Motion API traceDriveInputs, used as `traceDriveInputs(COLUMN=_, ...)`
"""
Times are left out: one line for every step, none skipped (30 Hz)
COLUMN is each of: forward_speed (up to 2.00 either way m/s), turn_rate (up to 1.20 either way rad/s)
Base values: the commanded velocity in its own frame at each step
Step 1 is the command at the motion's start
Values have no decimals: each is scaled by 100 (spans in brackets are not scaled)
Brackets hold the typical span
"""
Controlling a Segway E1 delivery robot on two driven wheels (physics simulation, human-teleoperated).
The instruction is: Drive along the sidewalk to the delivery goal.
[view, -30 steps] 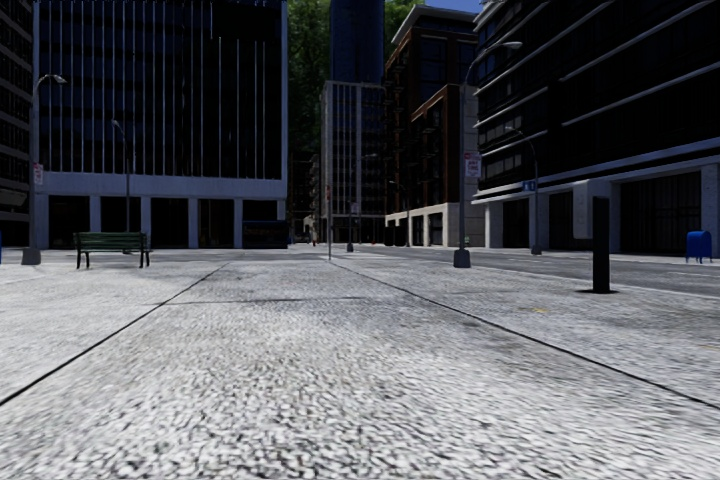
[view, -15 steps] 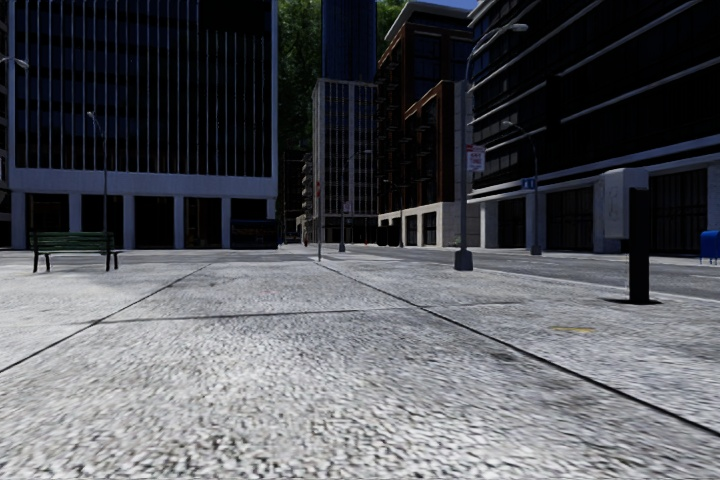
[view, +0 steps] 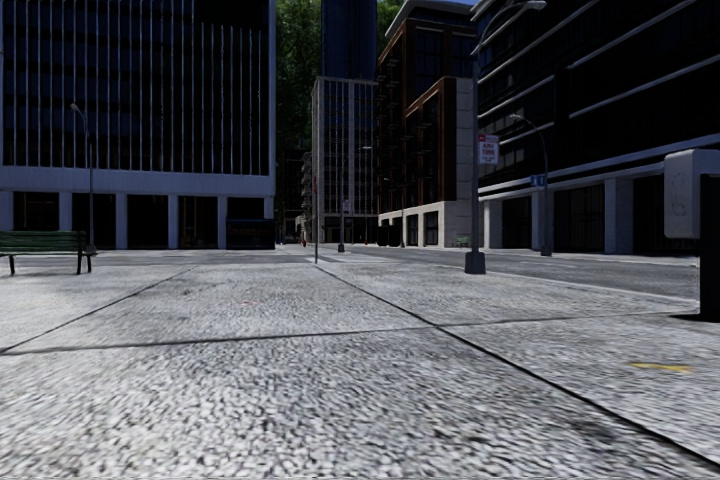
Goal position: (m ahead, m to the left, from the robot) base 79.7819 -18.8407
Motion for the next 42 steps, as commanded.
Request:
traceDriveInputs(forward_speed=200, turn_rate=0)
traceDriveInputs(forward_speed=200, turn_rate=0)
traceDriveInputs(forward_speed=200, turn_rate=0)
traceDriveInputs(forward_speed=200, turn_rate=0)
traceDriveInputs(forward_speed=200, turn_rate=-14)
traceDriveInputs(forward_speed=200, turn_rate=-14)
traceDriveInputs(forward_speed=200, turn_rate=-24)
traceDriveInputs(forward_speed=200, turn_rate=-28)
traceDriveInputs(forward_speed=200, turn_rate=-28)
traceDriveInputs(forward_speed=200, turn_rate=-29)
traceDriveInputs(forward_speed=200, turn_rate=-29)
traceDriveInputs(forward_speed=200, turn_rate=-28)
traceDriveInputs(forward_speed=200, turn_rate=-28)
traceDriveInputs(forward_speed=200, turn_rate=-6)
traceDriveInputs(forward_speed=200, turn_rate=0)
traceDriveInputs(forward_speed=200, turn_rate=0)
traceDriveInputs(forward_speed=200, turn_rate=0)
traceDriveInputs(forward_speed=200, turn_rate=0)
traceDriveInputs(forward_speed=200, turn_rate=0)
traceDriveInputs(forward_speed=200, turn_rate=0)
traceDriveInputs(forward_speed=200, turn_rate=0)
traceDriveInputs(forward_speed=200, turn_rate=0)
traceDriveInputs(forward_speed=200, turn_rate=0)
traceDriveInputs(forward_speed=200, turn_rate=0)
traceDriveInputs(forward_speed=200, turn_rate=0)
traceDriveInputs(forward_speed=200, turn_rate=0)
traceDriveInputs(forward_speed=200, turn_rate=0)
traceDriveInputs(forward_speed=200, turn_rate=0)
traceDriveInputs(forward_speed=200, turn_rate=0)
traceDriveInputs(forward_speed=200, turn_rate=0)
traceDriveInputs(forward_speed=200, turn_rate=0)
traceDriveInputs(forward_speed=200, turn_rate=0)
traceDriveInputs(forward_speed=200, turn_rate=0)
traceDriveInputs(forward_speed=200, turn_rate=0)
traceDriveInputs(forward_speed=200, turn_rate=0)
traceDriveInputs(forward_speed=200, turn_rate=0)
traceDriveInputs(forward_speed=200, turn_rate=0)
traceDriveInputs(forward_speed=200, turn_rate=0)
traceDriveInputs(forward_speed=200, turn_rate=0)
traceDriveInputs(forward_speed=200, turn_rate=0)
traceDriveInputs(forward_speed=200, turn_rate=0)
traceDriveInputs(forward_speed=200, turn_rate=0)
